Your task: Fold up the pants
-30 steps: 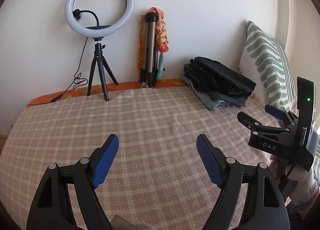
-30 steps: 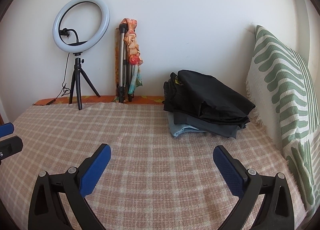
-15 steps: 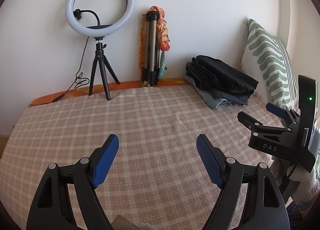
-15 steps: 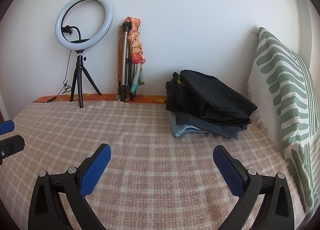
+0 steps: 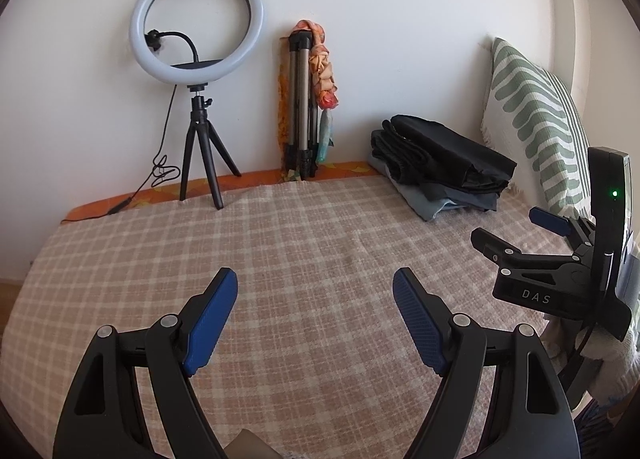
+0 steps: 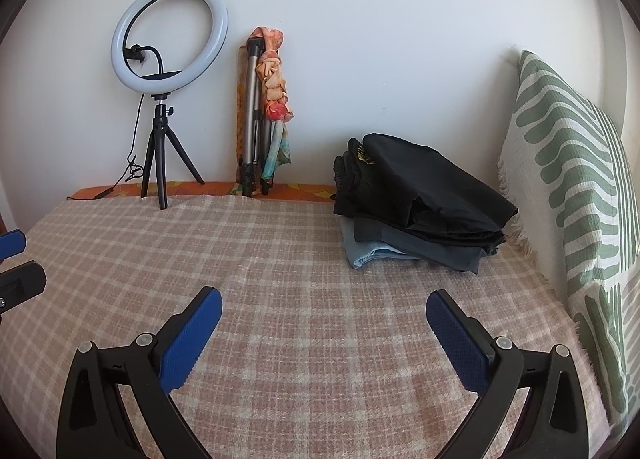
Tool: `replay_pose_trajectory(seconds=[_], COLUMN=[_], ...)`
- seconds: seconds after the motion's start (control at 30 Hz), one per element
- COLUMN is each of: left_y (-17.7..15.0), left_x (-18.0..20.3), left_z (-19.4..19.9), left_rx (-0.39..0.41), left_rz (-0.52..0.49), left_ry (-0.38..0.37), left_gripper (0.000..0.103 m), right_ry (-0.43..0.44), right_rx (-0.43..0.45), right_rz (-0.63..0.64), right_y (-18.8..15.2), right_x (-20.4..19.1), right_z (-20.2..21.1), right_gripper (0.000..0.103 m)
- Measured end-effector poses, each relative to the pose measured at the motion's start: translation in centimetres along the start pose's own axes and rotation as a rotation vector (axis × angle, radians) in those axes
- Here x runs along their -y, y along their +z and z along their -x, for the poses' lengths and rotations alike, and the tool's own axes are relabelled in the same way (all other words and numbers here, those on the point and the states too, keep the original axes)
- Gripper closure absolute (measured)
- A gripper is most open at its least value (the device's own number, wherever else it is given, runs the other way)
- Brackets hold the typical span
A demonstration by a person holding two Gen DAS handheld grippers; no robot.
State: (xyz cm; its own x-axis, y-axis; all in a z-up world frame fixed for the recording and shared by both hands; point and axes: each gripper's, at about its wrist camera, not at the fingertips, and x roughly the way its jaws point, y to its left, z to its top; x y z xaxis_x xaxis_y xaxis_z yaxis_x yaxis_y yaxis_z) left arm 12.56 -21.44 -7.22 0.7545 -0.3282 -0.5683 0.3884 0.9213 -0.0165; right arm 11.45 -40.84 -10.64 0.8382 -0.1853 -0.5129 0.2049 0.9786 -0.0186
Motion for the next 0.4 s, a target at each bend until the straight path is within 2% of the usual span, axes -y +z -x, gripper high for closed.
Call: replay_pose_trajectory(seconds=[0.4], left_y=[-0.08], left_x=[-0.05], left_z=[-0.04], left_rx=[-0.009], left_rz=[0.0], left_ry=[-0.001], left_gripper=[0.023], right_ry=[0.0], right_rx=[-0.003], right_rz=[0.003], right_y=[-0.06], right_x=[-0.01], right_z=[0.02], right_gripper=[0.0])
